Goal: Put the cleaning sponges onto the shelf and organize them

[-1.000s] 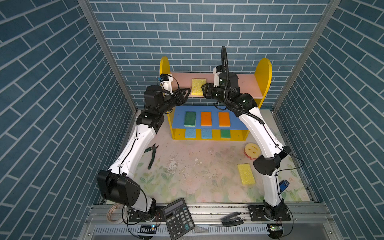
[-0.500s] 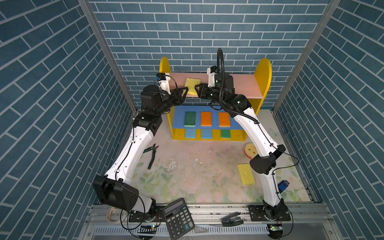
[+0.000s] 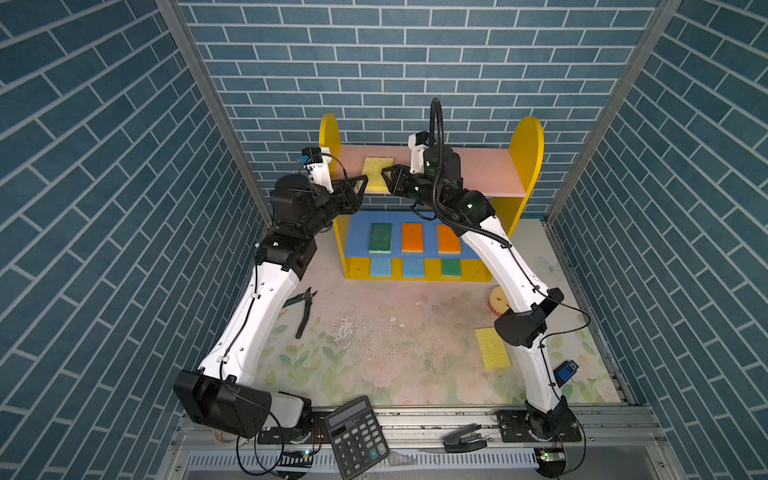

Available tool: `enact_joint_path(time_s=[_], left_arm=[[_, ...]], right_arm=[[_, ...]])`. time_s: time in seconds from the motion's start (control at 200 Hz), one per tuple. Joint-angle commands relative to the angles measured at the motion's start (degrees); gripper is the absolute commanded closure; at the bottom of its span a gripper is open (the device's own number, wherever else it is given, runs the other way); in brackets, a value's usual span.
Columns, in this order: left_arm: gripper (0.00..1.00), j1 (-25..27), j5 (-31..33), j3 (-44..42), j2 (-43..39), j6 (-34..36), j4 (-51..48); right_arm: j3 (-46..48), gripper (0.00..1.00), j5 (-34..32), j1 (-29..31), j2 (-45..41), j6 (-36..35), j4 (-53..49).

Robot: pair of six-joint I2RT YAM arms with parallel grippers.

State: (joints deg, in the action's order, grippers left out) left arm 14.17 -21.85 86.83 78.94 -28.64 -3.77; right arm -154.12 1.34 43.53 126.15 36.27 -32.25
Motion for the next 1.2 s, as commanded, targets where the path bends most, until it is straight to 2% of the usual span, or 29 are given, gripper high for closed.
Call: enact_joint_path(time_s=[0.0, 0.31, 0.5, 0.555, 0.68, 0.815, 1.195], left_arm=[[0.59, -0.4, 0.2, -2.0, -2.6, 0.8, -0.7], [0.63, -0.3, -4.2, -6.6, -6.2, -2.3, 0.0], [0.64, -0.4, -4.1, -6.9, -7.0, -1.3, -0.8], [0.69, -0.4, -4.2, -5.9, -6.2, -0.9, -1.6], [0.88, -0.4, -5.5, -3.2, -3.2, -1.7, -1.8], [1.00, -0.4, -6.0, -0.8, -0.6, -2.2, -1.5], [1.00, -0.3, -5.9, 0.5, 3.9, -4.0, 1.2]], right_arm=[[0.4, 0.66, -1.1, -0.2, 3.9, 1.6, -4.1], [0.6, 0.65, 1.7, -0.7, 4.8, 2.0, -0.7], [0.5, 0.65, 2.1, -0.6, 5.2, 2.4, 0.3], [0.6, 0.66, 2.0, -0.6, 5.1, 2.5, 0.2], [1.6, 0.66, 1.5, -0.6, 4.2, 2.4, 0.3], [4.5, 0.66, 1.3, -0.6, 2.5, 2.2, 1.3], [5.7, 0.66, 2.3, -0.8, 2.2, 2.2, 1.7]])
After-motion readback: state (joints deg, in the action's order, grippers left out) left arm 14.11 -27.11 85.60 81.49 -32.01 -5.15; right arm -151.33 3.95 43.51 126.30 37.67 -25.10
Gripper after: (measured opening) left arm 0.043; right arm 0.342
